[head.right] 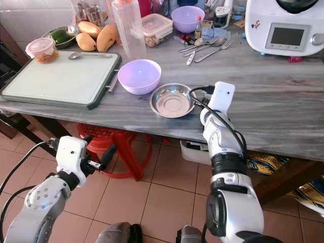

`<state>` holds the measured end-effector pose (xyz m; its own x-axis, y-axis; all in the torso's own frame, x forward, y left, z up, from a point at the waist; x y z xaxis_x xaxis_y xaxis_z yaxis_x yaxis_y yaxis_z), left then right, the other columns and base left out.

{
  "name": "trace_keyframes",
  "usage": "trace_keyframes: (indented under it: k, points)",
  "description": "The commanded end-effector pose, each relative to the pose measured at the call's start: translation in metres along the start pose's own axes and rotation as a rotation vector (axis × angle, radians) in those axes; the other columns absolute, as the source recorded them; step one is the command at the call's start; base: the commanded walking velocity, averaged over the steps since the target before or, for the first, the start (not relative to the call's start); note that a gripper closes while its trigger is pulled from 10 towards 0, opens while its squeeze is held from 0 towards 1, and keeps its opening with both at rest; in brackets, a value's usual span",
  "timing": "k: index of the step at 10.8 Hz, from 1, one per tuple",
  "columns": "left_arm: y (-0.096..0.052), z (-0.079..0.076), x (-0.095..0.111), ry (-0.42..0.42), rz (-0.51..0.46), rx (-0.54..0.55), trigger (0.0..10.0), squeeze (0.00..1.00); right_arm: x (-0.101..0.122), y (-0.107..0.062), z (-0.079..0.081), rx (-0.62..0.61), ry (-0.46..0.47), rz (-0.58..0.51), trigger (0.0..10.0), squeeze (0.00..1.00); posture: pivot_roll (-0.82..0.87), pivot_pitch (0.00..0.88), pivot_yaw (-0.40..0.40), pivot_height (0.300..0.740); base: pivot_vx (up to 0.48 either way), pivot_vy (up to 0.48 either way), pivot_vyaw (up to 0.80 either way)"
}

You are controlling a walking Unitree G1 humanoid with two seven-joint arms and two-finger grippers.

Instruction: Setting the table

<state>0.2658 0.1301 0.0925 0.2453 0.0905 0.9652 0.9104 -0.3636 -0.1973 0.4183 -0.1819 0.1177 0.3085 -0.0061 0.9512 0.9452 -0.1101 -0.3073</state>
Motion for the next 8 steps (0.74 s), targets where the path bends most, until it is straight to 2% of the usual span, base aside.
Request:
trace_keyframes:
  k: [1,4,5,6,8]
  points:
    - [-0.0029,0.0013,0.0015,0.006,0.002,0.005,10.0,0.0,-0.0003,0.0014,0.0112,0.033,-0.01,0.011,10.0,0.0,0.07,0.103,0.112,0.74,0.0,0.0,0.0]
    - [-0.0017,-0.0009,0.0005,0.0,0.008,-0.005,10.0,0.0,-0.0065,0.0019,0.0151,0.038,-0.006,0.036,10.0,0.0,0.07,0.103,0.108,0.74,0.0,0.0,0.0]
    - [-0.0015,-0.0013,0.0002,-0.001,0.01,-0.007,10.0,0.0,-0.0074,0.0018,0.0153,0.04,-0.005,0.041,10.0,0.13,0.07,0.102,0.107,0.74,0.0,0.0,0.0]
    - [-0.0007,-0.0016,-0.0003,-0.002,0.013,-0.01,10.0,0.0,-0.0083,0.002,0.0145,0.04,-0.006,0.044,10.0,1.0,0.07,0.101,0.107,0.74,0.0,0.0,0.0]
    - [0.0003,-0.0016,-0.0004,-0.001,0.013,-0.011,10.0,0.0,-0.009,0.002,0.0126,0.039,-0.009,0.044,10.0,1.0,0.07,0.098,0.107,0.74,0.0,0.0,0.0]
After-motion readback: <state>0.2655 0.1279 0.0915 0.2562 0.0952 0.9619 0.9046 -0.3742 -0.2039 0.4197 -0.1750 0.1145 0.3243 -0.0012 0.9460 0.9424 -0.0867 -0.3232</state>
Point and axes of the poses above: a point about 5 cm out from each wrist's last joint towards the gripper, its own y axis pointing out of the wrist towards the gripper, its own x axis along the axis of the wrist's last joint, z = x × y, the point moved 5 cm from there along y, pointing out of the wrist towards the gripper, and after that the axes turned 12 degrees about -y, right-handed, at the moved point
